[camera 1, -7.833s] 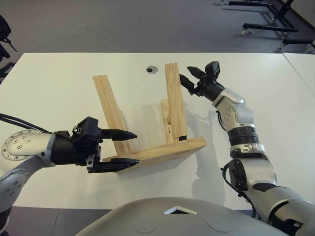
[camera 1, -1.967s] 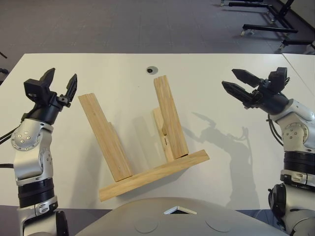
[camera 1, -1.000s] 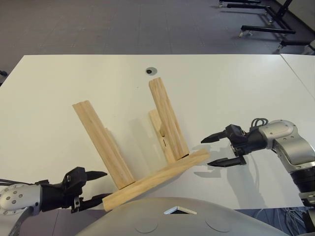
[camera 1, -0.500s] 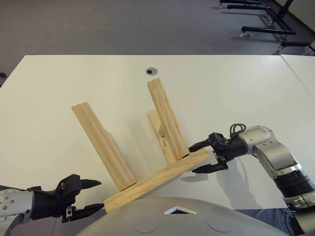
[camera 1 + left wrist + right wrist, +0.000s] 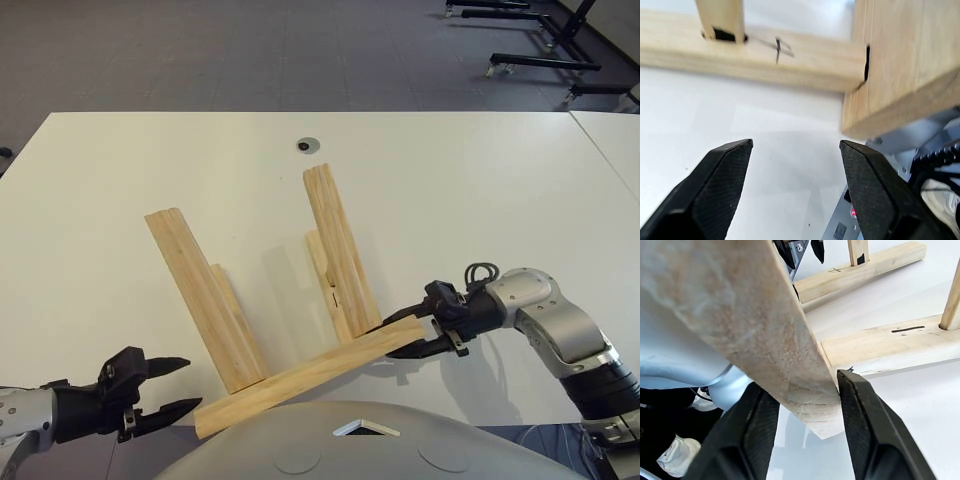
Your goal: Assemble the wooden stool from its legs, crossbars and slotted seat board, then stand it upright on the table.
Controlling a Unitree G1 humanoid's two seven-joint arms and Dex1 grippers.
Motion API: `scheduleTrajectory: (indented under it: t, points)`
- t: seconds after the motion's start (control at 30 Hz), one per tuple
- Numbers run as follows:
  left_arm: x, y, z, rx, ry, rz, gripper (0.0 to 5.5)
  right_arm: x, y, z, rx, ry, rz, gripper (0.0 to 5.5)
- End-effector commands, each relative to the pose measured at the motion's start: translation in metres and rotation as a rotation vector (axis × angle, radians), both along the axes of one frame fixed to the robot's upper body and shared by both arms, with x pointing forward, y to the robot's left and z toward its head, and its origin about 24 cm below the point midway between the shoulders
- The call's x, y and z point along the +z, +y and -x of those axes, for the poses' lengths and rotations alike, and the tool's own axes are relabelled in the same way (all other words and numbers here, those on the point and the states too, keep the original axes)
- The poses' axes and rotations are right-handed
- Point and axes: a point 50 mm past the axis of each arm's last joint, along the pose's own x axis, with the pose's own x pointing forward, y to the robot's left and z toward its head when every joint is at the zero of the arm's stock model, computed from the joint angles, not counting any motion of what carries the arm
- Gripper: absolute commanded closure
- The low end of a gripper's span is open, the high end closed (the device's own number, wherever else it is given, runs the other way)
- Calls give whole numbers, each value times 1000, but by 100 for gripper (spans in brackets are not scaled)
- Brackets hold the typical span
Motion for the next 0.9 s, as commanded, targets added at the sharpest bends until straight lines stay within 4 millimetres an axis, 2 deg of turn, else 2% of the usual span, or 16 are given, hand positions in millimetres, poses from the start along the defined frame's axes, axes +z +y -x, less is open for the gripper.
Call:
scheduleTrajectory:
  t: [0.03, 0.33, 0.53, 0.63, 0.77, 0.87, 0.9]
  points:
    - [2, 1, 7, 31, -18, 3, 231, 8, -2, 1, -25, 41, -42, 376]
    - [1, -4, 20, -75, -28, -146, 231, 4, -8, -11, -85, 28, 10, 377]
    - [-1, -23, -11, -125, -297, -212, 231, 5, -4, -19, -62, 33, 9, 377]
    - [-6, -33, -17, -135, -363, -203, 231, 7, -1, -21, -53, 35, 4, 378]
    - [-9, -44, -3, -149, -301, -150, 231, 8, 1, -24, -54, 38, -1, 378]
    - [-6, -35, 7, -140, -248, -177, 231, 8, 0, -25, -87, 42, 0, 378]
    - [-4, -33, 7, -130, -253, -183, 211, 7, 0, -25, -99, 43, -2, 378]
